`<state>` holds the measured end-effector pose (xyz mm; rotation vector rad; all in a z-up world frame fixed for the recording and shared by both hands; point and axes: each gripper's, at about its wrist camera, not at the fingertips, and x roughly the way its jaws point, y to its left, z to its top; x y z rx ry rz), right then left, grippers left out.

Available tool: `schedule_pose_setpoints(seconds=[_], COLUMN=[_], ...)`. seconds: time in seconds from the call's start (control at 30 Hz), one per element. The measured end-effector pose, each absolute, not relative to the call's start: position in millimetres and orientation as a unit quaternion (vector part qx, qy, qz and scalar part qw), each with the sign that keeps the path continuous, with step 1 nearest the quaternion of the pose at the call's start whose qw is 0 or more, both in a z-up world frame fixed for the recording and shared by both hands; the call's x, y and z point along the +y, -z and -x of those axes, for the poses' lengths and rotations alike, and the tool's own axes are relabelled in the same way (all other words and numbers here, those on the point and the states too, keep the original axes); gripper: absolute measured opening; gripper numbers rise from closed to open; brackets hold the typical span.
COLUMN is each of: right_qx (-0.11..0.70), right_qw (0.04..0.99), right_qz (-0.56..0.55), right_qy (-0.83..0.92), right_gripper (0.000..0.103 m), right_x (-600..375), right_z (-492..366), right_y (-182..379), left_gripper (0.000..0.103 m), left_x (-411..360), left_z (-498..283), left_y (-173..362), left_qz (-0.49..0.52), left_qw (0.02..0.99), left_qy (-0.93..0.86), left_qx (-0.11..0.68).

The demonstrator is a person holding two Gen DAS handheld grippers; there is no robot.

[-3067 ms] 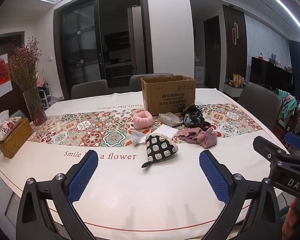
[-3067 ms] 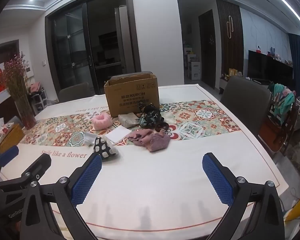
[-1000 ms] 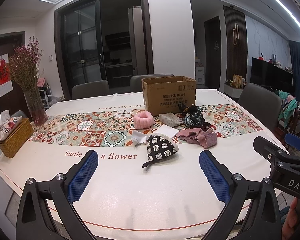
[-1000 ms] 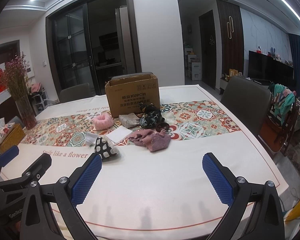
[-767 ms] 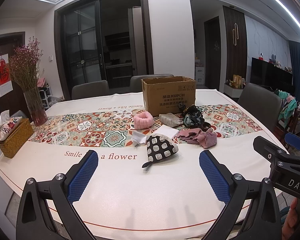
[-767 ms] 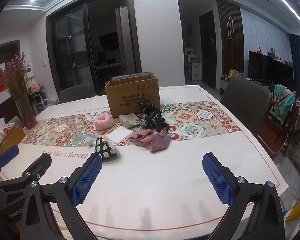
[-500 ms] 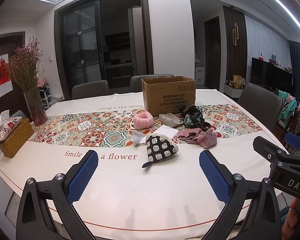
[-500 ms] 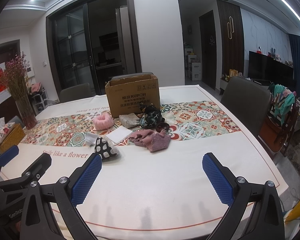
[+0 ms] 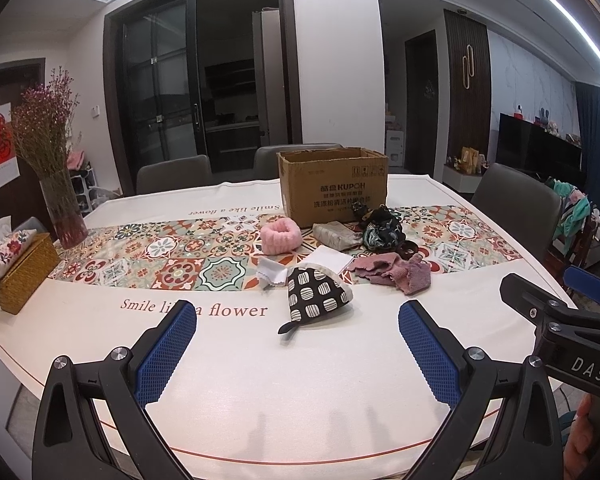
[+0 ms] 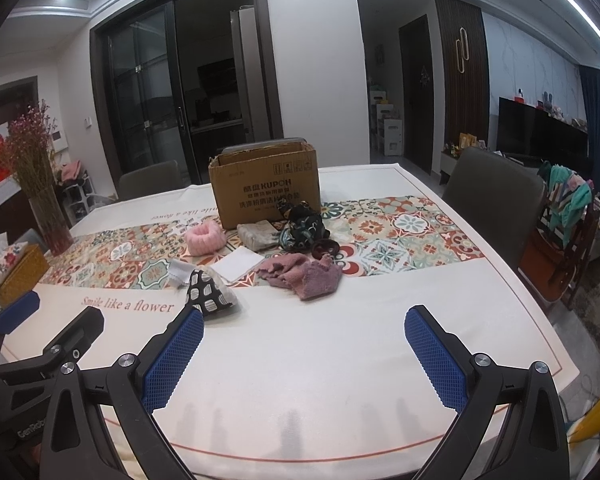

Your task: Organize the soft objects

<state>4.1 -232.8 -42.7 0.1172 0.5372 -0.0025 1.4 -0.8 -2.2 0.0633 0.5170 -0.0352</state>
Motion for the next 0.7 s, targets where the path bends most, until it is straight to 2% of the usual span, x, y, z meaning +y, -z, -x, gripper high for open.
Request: schedule_pose_setpoints(seconds=[0.7], right_qx=[0.277], right_qw=[0.960], right_qz=[-0.045], right_qy=[0.002], right_gripper=[0.102], right_x=[-232], right_z=[-70], right_y=[52], left_gripper=[0.102], left_x=[0], left_z=[-61], left_y=[24], left_qz=[-0.032], left_qw=[0.962], left_qy=[0.021], left_qx=[0.270])
